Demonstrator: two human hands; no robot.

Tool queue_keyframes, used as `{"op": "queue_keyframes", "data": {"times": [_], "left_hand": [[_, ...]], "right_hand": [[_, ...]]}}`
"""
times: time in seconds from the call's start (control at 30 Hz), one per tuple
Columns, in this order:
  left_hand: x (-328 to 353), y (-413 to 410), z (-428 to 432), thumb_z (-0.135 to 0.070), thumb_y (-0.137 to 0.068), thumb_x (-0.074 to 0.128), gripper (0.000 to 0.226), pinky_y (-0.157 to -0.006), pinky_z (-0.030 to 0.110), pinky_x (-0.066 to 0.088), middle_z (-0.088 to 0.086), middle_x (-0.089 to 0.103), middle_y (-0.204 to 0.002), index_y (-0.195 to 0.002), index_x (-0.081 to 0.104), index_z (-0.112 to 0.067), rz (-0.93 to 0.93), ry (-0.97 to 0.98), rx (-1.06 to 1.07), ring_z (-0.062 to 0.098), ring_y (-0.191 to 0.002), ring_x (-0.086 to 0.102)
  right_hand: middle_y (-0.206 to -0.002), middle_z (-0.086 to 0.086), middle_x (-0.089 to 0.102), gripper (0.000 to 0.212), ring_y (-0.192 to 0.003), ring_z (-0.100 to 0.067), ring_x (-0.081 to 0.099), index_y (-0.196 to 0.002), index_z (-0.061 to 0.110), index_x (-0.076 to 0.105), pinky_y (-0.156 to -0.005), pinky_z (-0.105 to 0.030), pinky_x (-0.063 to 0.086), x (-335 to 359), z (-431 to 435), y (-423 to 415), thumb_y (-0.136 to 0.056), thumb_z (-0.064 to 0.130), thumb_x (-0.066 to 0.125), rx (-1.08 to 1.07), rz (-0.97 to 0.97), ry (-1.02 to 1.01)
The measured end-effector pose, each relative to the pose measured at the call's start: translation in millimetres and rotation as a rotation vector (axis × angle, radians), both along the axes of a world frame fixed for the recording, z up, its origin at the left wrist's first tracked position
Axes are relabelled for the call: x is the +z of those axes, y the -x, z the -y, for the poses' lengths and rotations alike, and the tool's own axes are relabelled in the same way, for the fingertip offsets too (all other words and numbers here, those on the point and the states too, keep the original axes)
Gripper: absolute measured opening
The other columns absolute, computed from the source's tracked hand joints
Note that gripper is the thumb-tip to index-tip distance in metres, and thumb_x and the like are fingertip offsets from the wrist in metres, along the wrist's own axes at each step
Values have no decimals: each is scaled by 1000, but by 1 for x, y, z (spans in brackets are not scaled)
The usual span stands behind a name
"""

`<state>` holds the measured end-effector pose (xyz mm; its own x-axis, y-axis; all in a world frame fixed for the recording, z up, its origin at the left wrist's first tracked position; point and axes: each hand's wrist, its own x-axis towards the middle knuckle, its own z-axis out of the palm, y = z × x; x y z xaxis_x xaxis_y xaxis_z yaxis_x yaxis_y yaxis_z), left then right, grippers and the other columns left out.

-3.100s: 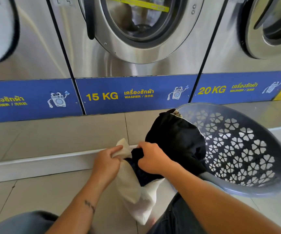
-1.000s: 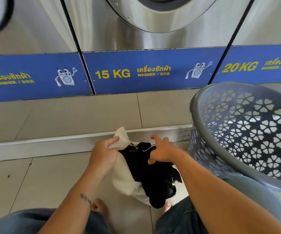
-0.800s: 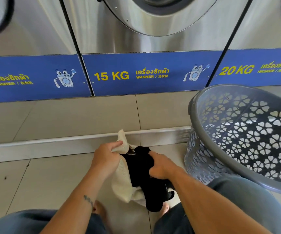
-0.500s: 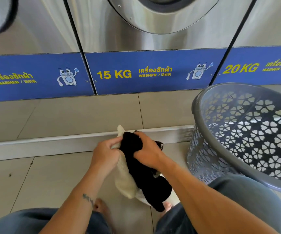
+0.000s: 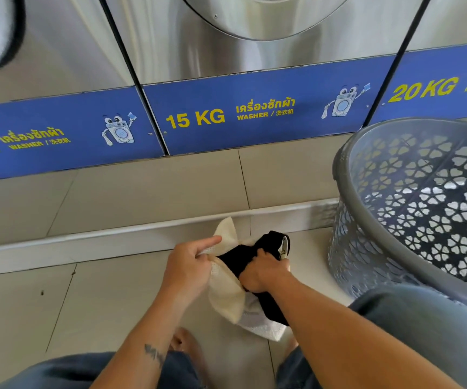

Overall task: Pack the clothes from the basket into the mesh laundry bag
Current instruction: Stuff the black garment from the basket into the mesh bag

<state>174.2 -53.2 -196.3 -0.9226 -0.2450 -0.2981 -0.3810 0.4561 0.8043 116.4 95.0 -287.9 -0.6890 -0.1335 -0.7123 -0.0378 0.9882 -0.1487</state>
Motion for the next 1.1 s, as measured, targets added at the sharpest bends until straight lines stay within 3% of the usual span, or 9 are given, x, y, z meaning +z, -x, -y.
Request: {"op": "queue_keyframes", "data": {"times": [0.2,0.27,0.37,0.5,0.67,0.77,0.9,1.03,1.1], "left_hand": [[-1,12,3,1,-85,42,56,-48,14,37,8,70,-119,-121,69,-32,30,31,88,6,-55,57],[0,15,-1,1,-84,41,57,-64,20,42,4,65,-129,-122,68,-32,37,39,101,18,-89,65],[2,14,-6,2,-84,40,58,-65,22,42,4,63,-131,-123,68,-30,33,51,91,23,-96,64],[2,12,-3,0,-84,40,56,-63,22,43,4,64,-131,-123,68,-30,15,74,84,30,-99,66],[-3,8,5,2,-82,41,57,-74,26,49,4,64,-130,-119,70,-30,26,80,90,27,-105,65],[-3,9,3,3,-82,41,55,-53,15,42,7,69,-119,-115,72,-29,41,52,112,22,-86,68],[0,7,2,3,-83,40,50,-38,12,32,5,72,-100,-99,76,-29,115,59,134,8,-48,52],[4,8,1,5,-84,39,54,-58,12,39,-4,66,-117,-102,76,-29,104,59,113,9,-83,59],[5,9,0,5,-84,38,56,-69,15,42,-4,63,-126,-109,74,-29,83,74,95,13,-100,59]], "right_hand": [[-133,-8,60,58,-116,-27,59,-141,22,54,-96,-35,51,34,-17,13,-83,20,56,-350,-61,489],[-127,-4,59,51,-111,-25,58,-129,23,60,-95,-38,53,43,-25,14,-79,16,58,-431,-257,510],[-133,-8,42,65,-126,-30,38,-138,21,49,-99,-38,46,45,-35,13,-73,16,59,-411,-548,336],[-144,-11,50,73,-131,-32,47,-149,20,43,-105,-37,45,31,-42,9,-78,15,60,-540,-250,492],[-113,-2,74,48,-103,-25,68,-120,22,72,-85,-30,56,28,-17,-10,-76,8,58,-262,-385,453],[-107,-5,74,35,-99,-28,66,-108,19,74,-81,-31,53,25,5,-23,-82,7,54,-110,-380,548],[-119,-9,68,32,-114,-33,60,-117,17,63,-95,-39,49,-1,1,-38,-87,16,50,21,-146,443],[-165,-6,24,86,-150,-41,20,-159,27,16,-122,-55,17,-21,-10,-24,-79,38,46,-38,17,176],[-164,-7,26,91,-147,-39,28,-160,27,15,-120,-54,24,-18,-11,-12,-75,40,45,-88,57,189]]}}
